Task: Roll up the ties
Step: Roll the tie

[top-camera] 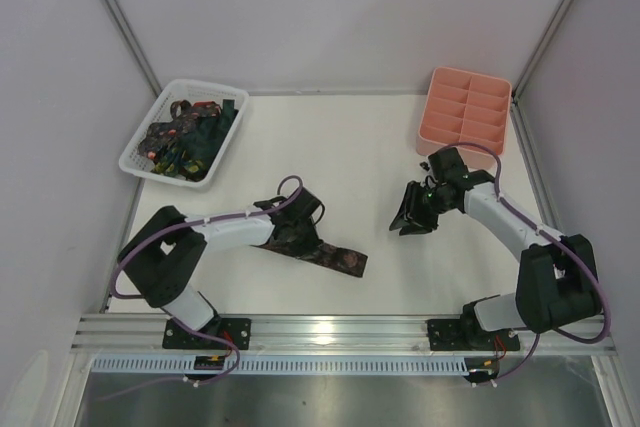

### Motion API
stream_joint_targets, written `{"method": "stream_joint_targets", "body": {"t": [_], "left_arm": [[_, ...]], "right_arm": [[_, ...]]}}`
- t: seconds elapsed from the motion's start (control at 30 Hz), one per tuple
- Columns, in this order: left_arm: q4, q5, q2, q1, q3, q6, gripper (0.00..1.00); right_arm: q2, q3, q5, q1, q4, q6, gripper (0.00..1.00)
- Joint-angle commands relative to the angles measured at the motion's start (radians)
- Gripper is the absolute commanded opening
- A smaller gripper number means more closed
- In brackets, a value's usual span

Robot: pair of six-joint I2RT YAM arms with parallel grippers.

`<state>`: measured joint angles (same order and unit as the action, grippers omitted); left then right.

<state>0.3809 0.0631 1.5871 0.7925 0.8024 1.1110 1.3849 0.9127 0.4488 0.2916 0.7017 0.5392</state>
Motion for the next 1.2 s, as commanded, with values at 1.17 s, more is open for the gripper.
{"method": "stream_joint_targets", "body": {"t": [1.17], "left_arm": [[-0.344,0.402,0.002,-0.082,0.092,-0.258,0.01]], "right_arm": [[0.135,-0.161,0.476,-0.065,-0.620,0.088,0.78]]}}
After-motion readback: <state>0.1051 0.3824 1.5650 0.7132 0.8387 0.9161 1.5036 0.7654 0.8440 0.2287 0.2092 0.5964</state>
